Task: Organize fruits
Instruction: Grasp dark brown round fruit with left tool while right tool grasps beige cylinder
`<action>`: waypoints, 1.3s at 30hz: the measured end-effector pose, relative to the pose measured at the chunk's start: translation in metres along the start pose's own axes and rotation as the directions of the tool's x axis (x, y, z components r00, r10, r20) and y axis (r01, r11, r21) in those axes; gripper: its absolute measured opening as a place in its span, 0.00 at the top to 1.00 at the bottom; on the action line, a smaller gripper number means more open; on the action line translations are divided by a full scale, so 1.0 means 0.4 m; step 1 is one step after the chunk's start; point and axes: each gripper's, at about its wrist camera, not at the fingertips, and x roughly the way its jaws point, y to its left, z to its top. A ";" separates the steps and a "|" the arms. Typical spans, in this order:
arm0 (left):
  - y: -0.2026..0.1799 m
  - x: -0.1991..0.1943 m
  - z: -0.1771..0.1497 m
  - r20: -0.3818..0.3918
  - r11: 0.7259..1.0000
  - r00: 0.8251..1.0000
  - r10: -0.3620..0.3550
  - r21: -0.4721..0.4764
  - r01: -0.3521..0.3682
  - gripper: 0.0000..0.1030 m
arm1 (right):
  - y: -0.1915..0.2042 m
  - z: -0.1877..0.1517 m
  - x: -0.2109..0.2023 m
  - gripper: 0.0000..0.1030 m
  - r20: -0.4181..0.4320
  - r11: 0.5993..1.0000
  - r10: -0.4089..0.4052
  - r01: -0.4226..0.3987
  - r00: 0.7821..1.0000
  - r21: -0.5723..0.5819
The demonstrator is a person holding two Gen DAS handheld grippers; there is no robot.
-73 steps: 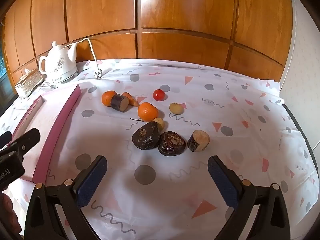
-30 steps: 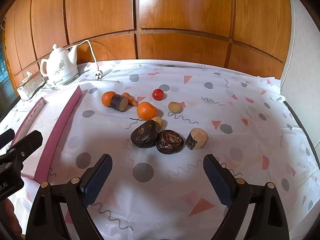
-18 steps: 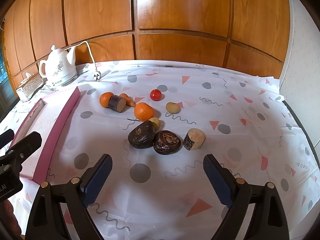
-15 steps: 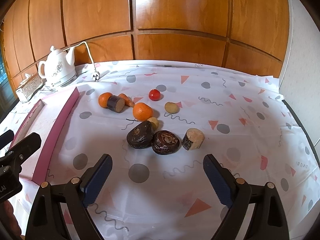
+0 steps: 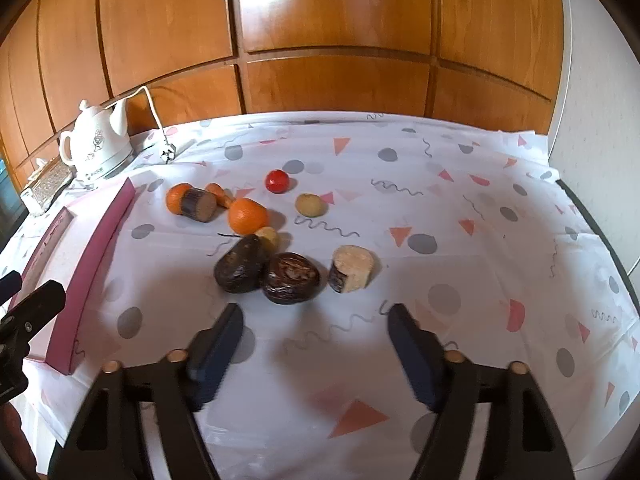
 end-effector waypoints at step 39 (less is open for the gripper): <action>-0.243 0.311 0.070 -0.237 0.956 0.931 -0.276 0.030 0.291 0.31 | -0.135 -0.010 0.104 0.65 -0.114 0.998 0.035 -0.030 0.993 0.051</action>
